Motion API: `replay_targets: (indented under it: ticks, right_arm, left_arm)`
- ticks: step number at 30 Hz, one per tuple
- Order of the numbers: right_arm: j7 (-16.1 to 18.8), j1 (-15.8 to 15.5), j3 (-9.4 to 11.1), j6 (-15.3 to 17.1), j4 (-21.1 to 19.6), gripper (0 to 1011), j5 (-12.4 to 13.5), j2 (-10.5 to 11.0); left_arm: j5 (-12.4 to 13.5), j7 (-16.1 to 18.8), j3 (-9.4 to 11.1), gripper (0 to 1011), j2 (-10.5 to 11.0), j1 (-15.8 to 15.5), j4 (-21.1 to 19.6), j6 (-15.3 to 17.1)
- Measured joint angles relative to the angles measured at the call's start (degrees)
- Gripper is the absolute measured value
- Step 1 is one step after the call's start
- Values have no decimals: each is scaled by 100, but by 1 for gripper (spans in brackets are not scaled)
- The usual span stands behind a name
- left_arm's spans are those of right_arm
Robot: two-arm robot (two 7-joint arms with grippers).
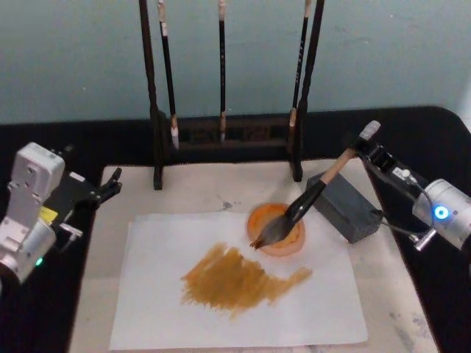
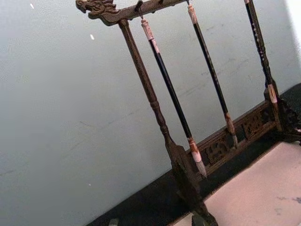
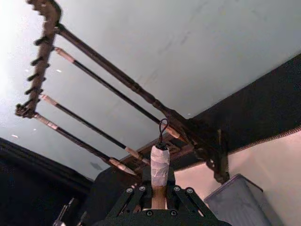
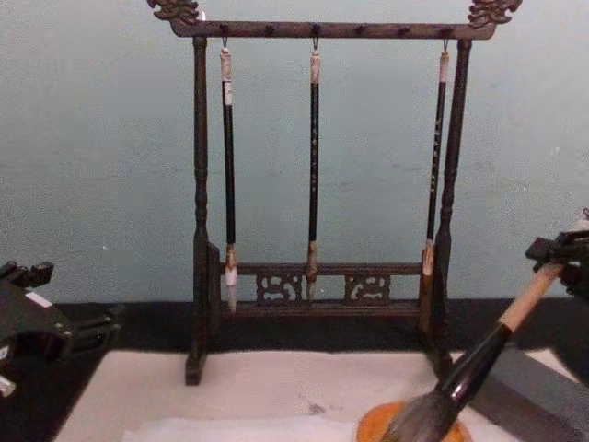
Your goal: Pick up the brush from the inkstone, write on the paper, then place the brush back to its original position.
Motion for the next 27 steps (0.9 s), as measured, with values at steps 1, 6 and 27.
replay_targets:
  ticks: [1,6,27]
  right_arm:
    - [-4,40,-17,0,56,155,7,-5]
    - [-38,287,-127,0,362,155,33,-20]
    - [50,993,-484,-43,1423,155,203,51]
  left_arm:
    - [0,0,0,1010,0,0,0,0]
    - [0,0,0,1010,0,0,0,0]
    - [0,0,0,1010,0,0,0,0]
